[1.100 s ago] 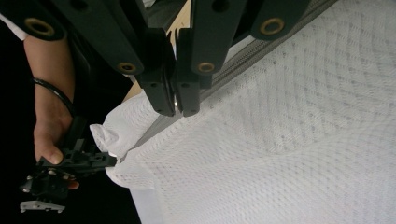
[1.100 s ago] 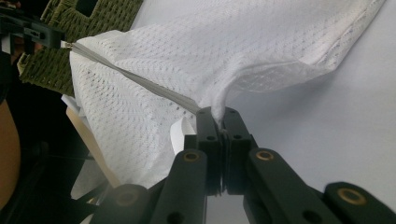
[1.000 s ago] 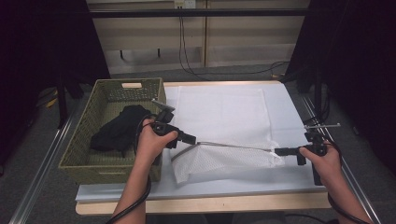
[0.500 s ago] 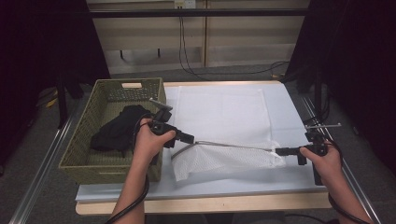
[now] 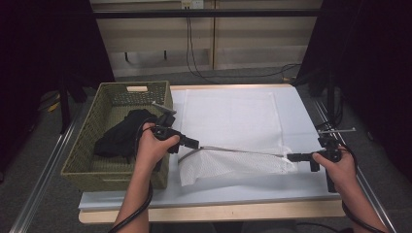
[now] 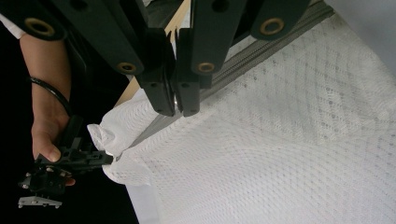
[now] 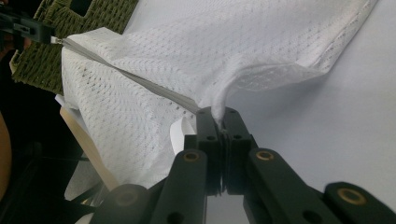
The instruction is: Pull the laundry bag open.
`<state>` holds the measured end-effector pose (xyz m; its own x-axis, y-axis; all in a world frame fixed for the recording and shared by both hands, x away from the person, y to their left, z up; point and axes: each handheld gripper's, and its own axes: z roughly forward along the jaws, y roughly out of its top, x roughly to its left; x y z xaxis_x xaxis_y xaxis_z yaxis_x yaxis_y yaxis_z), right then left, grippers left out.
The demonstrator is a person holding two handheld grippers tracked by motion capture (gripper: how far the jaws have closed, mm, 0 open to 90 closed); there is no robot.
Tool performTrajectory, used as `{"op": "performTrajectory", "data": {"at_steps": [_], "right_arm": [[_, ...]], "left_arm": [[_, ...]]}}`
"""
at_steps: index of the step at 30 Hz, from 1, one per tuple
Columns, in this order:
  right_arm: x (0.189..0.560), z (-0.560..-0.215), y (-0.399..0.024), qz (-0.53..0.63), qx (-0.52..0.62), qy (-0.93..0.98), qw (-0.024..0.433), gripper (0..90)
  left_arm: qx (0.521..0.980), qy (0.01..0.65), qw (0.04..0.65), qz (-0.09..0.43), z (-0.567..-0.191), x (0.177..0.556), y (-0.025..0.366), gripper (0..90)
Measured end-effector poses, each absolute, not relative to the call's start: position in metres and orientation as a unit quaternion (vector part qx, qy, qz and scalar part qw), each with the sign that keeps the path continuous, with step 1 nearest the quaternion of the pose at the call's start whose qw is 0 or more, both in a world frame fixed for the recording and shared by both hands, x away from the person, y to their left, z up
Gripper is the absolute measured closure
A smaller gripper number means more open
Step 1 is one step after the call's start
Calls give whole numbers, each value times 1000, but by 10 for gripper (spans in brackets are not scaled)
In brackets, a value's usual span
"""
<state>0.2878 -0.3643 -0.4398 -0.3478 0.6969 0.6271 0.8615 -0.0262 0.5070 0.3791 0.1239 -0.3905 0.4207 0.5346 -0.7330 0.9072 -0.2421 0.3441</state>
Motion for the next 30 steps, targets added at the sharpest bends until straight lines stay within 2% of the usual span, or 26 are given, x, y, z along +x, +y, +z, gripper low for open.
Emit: {"op": "performTrajectory", "data": {"at_steps": [30], "right_arm": [[289,-441,-368,-443,-567,-689,91,893]], "left_arm": [[742,489,389,-244,-389,379,130,867]]}}
